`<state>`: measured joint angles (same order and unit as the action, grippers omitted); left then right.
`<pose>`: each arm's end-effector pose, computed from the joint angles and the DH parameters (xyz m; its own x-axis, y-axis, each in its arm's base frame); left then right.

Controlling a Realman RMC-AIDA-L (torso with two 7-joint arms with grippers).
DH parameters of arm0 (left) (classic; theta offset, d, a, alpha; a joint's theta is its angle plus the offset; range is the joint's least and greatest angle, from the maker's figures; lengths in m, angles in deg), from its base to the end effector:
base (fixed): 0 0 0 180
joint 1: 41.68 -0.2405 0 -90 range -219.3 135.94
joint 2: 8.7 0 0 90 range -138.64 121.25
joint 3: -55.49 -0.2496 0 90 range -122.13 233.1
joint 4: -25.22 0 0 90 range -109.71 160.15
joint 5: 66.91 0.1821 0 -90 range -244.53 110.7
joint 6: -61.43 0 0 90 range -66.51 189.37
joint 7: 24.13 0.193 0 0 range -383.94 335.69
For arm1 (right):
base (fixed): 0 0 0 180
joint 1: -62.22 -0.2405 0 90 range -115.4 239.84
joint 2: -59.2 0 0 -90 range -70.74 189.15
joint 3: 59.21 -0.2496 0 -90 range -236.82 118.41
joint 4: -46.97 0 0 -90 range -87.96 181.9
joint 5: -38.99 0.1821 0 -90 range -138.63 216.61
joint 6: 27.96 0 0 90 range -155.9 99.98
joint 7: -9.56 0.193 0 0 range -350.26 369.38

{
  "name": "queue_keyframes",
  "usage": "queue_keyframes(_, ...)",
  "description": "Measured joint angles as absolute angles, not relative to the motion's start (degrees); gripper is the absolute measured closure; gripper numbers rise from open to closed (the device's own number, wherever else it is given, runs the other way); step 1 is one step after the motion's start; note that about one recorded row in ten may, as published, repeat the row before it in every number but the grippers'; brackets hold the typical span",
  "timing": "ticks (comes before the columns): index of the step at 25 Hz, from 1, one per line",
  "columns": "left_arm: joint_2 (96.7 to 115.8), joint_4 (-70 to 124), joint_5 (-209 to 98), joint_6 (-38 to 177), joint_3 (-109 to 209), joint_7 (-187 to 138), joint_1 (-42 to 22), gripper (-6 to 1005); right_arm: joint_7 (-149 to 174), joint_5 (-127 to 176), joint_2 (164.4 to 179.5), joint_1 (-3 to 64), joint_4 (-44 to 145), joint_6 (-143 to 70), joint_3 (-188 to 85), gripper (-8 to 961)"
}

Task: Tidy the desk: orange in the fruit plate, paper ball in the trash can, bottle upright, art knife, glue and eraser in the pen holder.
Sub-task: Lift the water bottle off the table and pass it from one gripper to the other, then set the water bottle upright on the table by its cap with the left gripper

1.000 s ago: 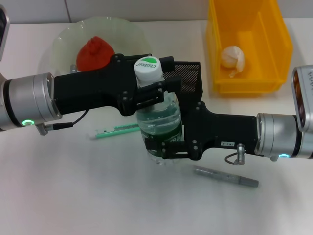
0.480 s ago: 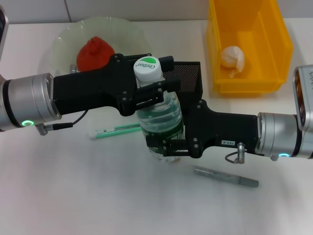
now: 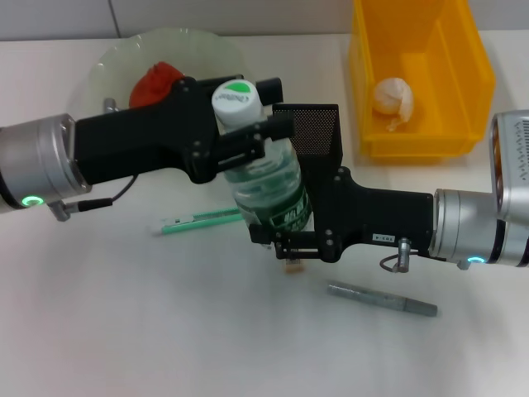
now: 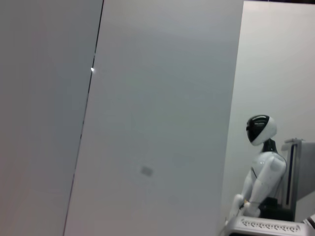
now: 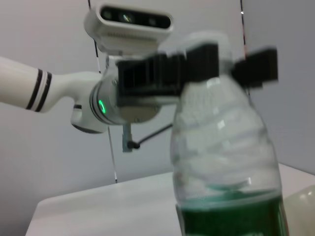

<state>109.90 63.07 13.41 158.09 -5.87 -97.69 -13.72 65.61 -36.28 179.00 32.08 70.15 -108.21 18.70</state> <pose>-0.1377 0.2983 -0.0235 0.6230 0.1303 0.7713 0.2336 -0.9720 -0.0244 0.1728 0.2908 -0.1049 0.7787 -0.1328 -0.6131 -0.2460 -0.9637 -0.1037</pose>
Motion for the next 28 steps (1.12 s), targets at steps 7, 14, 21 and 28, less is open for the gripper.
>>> queue_keyframes(7,109.84,65.7,13.2,159.1,-4.2,-98.2,-14.6,571,65.6,-36.2,178.99,32.1,70.1,-107.5,18.5,194)
queue_keyframes(14,109.62,69.1,12.7,158.9,-3.4,-100.8,-15.3,570,65.7,-36.3,178.99,32.1,70.0,-106.1,19.0,195)
queue_keyframes(21,109.5,70.8,12.6,159.0,0.0,-102.7,-15.8,571,65.7,-36.3,178.99,32.1,70.2,-106.1,18.9,215)
queue_keyframes(28,109.45,71.5,13.0,158.5,1.5,-102.9,-16.4,572,65.7,-36.3,179.0,32.1,70.3,-106.4,18.8,232)
